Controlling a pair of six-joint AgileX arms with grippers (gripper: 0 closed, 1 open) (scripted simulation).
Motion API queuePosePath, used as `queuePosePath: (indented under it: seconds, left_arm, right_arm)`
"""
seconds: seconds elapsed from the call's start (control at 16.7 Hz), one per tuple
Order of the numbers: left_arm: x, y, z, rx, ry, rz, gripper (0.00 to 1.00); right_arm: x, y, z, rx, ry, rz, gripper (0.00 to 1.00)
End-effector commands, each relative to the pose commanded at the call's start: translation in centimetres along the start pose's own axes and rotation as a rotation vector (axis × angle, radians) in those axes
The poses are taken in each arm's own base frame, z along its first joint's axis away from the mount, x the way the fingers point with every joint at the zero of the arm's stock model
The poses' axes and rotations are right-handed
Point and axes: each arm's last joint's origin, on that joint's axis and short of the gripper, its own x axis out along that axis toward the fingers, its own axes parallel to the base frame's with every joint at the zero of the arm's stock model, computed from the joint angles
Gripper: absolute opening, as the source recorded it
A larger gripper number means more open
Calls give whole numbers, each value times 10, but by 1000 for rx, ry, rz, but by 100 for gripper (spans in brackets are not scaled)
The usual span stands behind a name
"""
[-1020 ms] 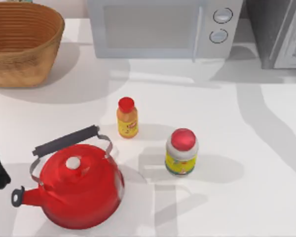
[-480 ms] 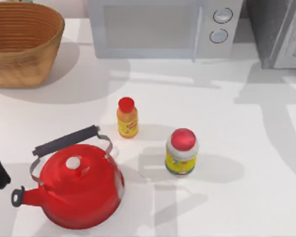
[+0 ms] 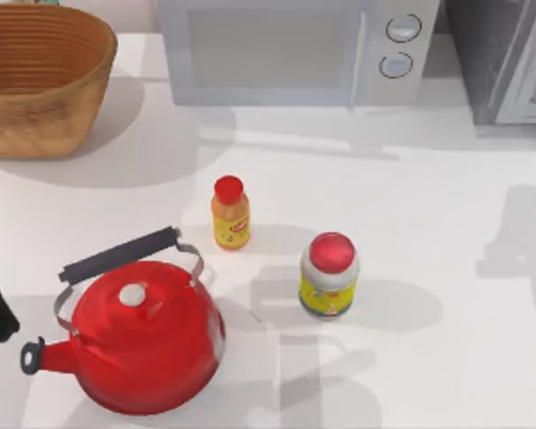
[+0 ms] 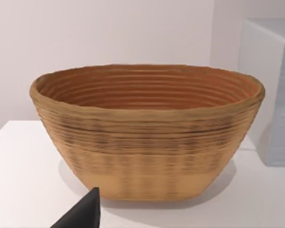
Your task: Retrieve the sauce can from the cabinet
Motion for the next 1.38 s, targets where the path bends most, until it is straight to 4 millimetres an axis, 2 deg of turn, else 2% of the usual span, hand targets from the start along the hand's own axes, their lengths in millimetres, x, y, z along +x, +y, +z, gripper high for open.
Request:
queuePosePath:
  seconds: [0.12,0.24,0.36,0.48,0.6,1.02,1.38]
  left_arm:
    - [0,0,0,0,0,0,100]
    - [0,0,0,0,0,0,100]
    - [0,0,0,0,0,0,100]
    - [0,0,0,0,0,0,100]
    - [0,0,0,0,0,0,100]
    - [0,0,0,0,0,0,100]
    - [0,0,0,0,0,0,100]
  right_arm:
    - [0,-6,-49,5,1,2,0]
    - [0,-10,-88,12,-17,5,0]
    - [1,-13,-116,16,-49,7,0]
    - [2,-15,-133,18,-81,8,0]
    - [3,-16,-140,18,-100,9,0]
    - [3,-16,-141,20,-93,13,0]
    - [13,-15,-117,14,-97,95,0]
